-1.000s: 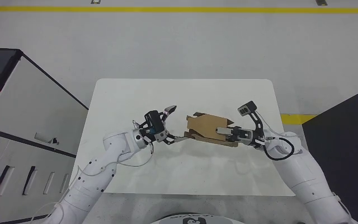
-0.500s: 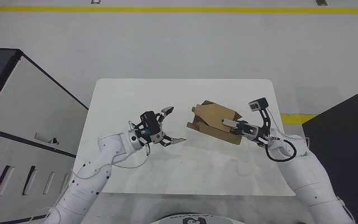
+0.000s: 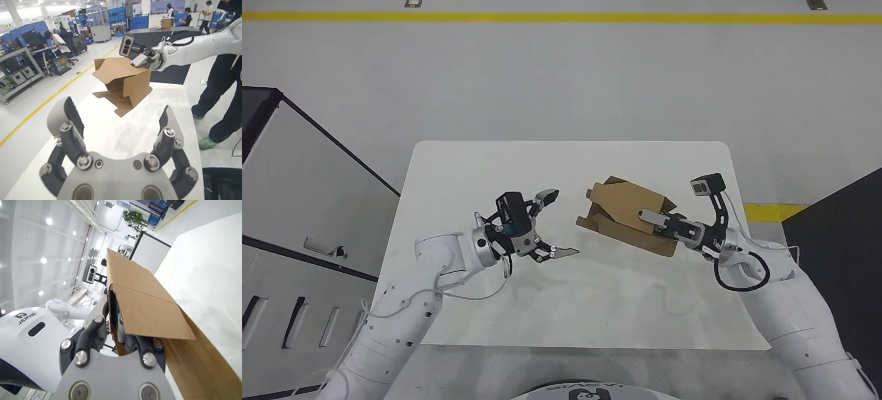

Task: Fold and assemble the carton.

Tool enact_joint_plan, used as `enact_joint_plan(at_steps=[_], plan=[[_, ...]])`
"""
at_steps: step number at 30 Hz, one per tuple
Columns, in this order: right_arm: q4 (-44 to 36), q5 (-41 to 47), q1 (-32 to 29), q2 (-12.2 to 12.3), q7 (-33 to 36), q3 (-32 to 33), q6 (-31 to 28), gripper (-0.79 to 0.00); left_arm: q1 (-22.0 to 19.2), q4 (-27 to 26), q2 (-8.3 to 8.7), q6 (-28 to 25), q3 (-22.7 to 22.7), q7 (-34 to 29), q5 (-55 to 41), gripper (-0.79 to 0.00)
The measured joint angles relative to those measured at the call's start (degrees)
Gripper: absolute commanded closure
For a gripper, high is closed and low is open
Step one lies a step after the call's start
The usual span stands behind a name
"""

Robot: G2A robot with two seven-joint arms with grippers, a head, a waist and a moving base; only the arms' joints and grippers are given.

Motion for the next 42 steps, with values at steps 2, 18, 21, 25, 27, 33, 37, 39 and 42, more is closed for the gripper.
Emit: enact_joint_plan(at_steps=[2,18,21,25,27,33,37,39,42], plan=[[-0.21,-0.27,-0.05,-0.02,-0.33,-0.02,0.19,0.0,0.04,0.03,-0.01,0.14,0.07,-0.04,0.0,-0.785],[-2.37,-3.48,-0.6,-0.06,-1.86,-0.43,0.18,0.0,-2.15,-1.31,-0.43,-2.14,4.12,-7.52,-4.56,-0.785],[-2.22,-3.26,-0.4,-0.09,-1.32,-0.73,0.44,0.0,-2.85,-0.81,-0.56,-2.28,4.9,-7.61,-4.61,-0.711],[-1.74,-3.02,-0.16,-0.15,-1.44,-0.93,0.59,0.0,-3.57,-0.28,-0.69,-2.49,5.72,-7.49,-4.6,-0.6],[-1.55,-2.81,-0.09,-0.19,-1.73,-1.0,0.57,0.0,-3.79,-0.13,-0.72,-2.61,5.98,-7.49,-4.59,-0.563],[-1.03,-2.56,0.31,-0.3,-2.26,-1.2,0.53,0.0,-4.31,0.37,-0.79,-2.49,6.49,-7.39,-4.65,-0.536],[-0.62,-2.87,0.64,-0.38,-2.64,-1.37,0.78,0.0,-4.51,0.76,-0.78,-1.79,6.21,-6.98,-4.65,-0.637],[-0.38,-3.04,0.81,-0.4,-2.77,-1.44,0.93,0.0,-4.49,0.77,-0.75,-1.39,5.89,-6.65,-4.62,-0.643],[0.04,-3.44,1.04,-0.43,-3.1,-1.53,1.44,0.0,-4.36,0.62,-0.66,-1.12,5.43,-6.25,-4.49,-0.653]])
